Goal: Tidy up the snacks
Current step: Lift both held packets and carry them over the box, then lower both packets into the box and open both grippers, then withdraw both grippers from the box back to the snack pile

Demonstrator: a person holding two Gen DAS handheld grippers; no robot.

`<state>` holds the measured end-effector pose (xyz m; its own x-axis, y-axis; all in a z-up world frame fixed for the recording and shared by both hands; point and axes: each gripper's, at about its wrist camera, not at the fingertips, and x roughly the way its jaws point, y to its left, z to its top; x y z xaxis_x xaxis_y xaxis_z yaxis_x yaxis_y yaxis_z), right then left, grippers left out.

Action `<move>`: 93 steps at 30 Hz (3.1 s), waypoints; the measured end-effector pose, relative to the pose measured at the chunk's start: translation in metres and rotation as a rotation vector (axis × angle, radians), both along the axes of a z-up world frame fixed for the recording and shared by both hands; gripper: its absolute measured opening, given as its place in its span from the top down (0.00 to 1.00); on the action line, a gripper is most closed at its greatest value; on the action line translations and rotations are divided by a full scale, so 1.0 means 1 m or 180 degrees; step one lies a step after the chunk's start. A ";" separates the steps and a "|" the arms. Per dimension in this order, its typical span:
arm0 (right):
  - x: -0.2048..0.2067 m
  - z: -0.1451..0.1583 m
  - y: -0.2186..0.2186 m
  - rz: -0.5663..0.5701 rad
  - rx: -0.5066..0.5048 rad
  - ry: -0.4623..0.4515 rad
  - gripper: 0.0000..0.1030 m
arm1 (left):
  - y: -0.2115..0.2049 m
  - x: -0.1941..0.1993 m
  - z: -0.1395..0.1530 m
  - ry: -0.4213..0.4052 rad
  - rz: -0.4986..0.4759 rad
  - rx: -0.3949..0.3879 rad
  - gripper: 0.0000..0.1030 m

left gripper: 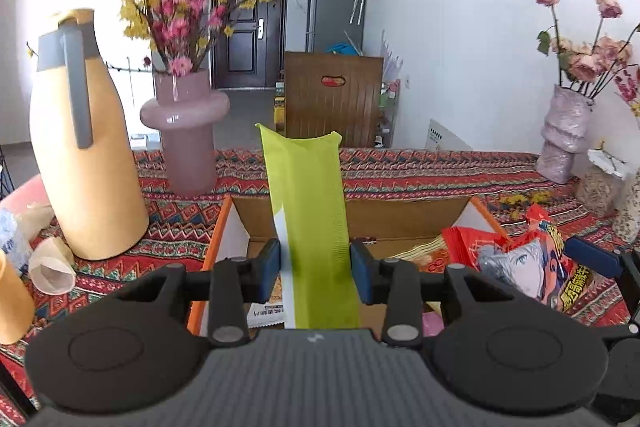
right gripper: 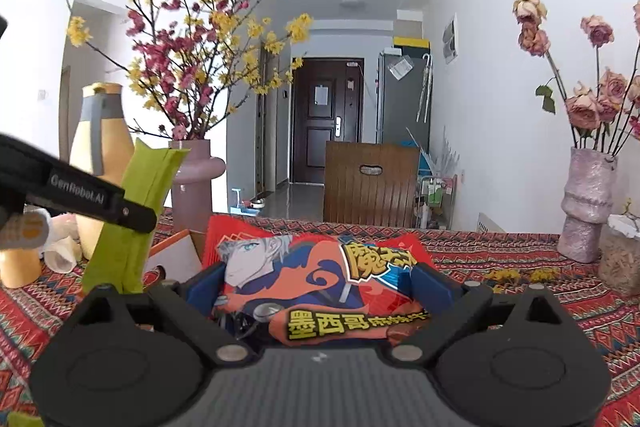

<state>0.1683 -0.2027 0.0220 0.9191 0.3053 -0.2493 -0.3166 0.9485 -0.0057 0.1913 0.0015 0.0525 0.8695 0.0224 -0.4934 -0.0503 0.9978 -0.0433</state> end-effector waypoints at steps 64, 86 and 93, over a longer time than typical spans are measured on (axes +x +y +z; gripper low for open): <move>-0.048 -0.019 -0.038 0.0034 0.0377 0.0364 0.00 | 0.026 -0.088 -0.023 -0.0342 0.0276 0.0052 0.00; -0.058 -0.069 -0.073 -0.0408 0.0245 0.0834 0.00 | 0.039 -0.095 -0.081 -0.0189 0.0247 0.0062 0.00; -0.048 -0.068 -0.077 -0.0506 0.0170 0.0871 0.00 | 0.041 -0.095 -0.081 -0.0173 0.0273 0.0030 0.00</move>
